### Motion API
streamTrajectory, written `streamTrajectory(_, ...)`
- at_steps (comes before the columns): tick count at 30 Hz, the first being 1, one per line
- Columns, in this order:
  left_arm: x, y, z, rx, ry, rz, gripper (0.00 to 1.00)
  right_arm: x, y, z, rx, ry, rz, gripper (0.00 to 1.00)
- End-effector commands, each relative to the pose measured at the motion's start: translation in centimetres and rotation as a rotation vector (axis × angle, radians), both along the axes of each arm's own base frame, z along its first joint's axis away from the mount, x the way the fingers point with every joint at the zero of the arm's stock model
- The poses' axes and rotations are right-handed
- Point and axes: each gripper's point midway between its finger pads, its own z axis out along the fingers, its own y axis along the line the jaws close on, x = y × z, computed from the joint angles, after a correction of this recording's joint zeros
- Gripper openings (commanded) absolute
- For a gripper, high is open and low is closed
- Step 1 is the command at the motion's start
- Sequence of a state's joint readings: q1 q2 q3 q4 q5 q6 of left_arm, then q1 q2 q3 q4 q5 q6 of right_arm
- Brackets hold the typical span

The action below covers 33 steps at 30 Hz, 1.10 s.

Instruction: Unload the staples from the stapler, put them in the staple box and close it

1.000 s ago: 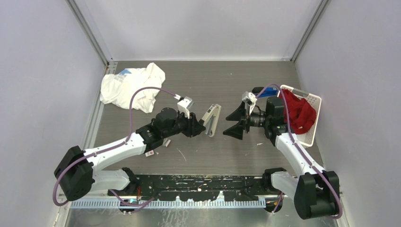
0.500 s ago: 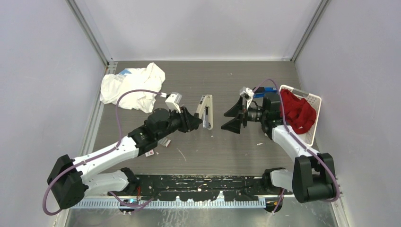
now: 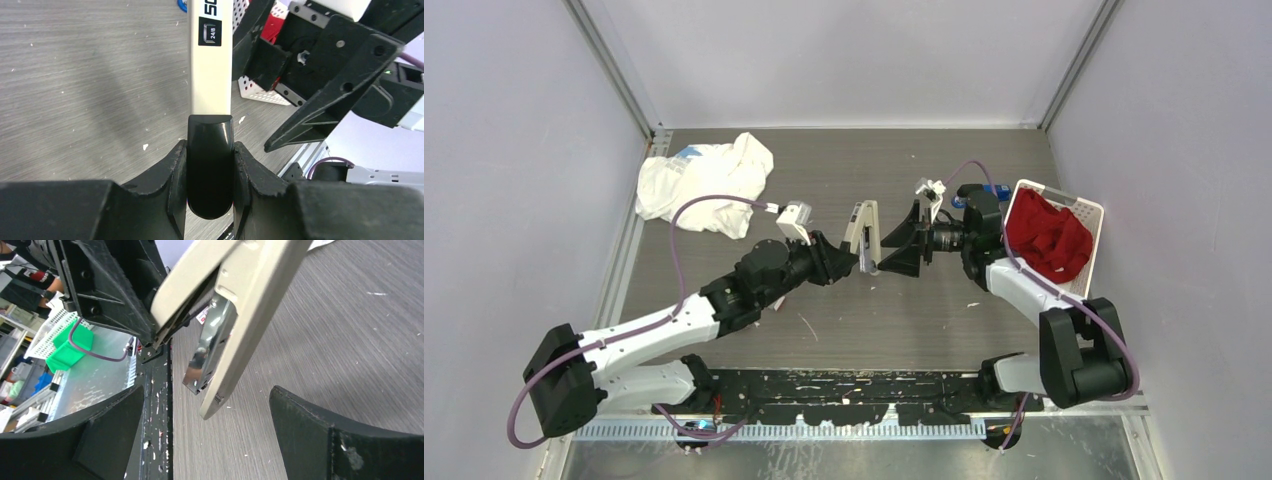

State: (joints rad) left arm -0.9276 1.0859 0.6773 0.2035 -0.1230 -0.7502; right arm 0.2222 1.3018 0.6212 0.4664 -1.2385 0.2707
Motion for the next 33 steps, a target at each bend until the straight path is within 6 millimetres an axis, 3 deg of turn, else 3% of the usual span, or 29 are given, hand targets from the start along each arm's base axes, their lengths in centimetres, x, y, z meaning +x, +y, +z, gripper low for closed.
streamTrajectory(1, 0.3, -0.2, 7.7, -0.217, -0.213, 0.0, 0.0, 0.3, 0.2, 0.6, 0.021, -0.006, -0.004, 1.0)
streamTrajectory(12, -1.5, -1.0, 9.7, -0.318, -0.336, -0.135, 0.0, -1.5, 1.2, 1.6, 0.063, 0.005, 0.077, 1.0)
streamTrajectory(20, -2.4, -0.5, 10.8, -0.418, -0.379, -0.22, 0.0, -2.1, 1.2, 2.8, 0.083, 0.0, 0.097, 0.97)
streamTrajectory(33, -2.9, -1.2, 10.2, -0.451, -0.418, -0.341, 0.0, -2.9, 1.4, 4.3, 0.104, -0.049, 0.109, 0.93)
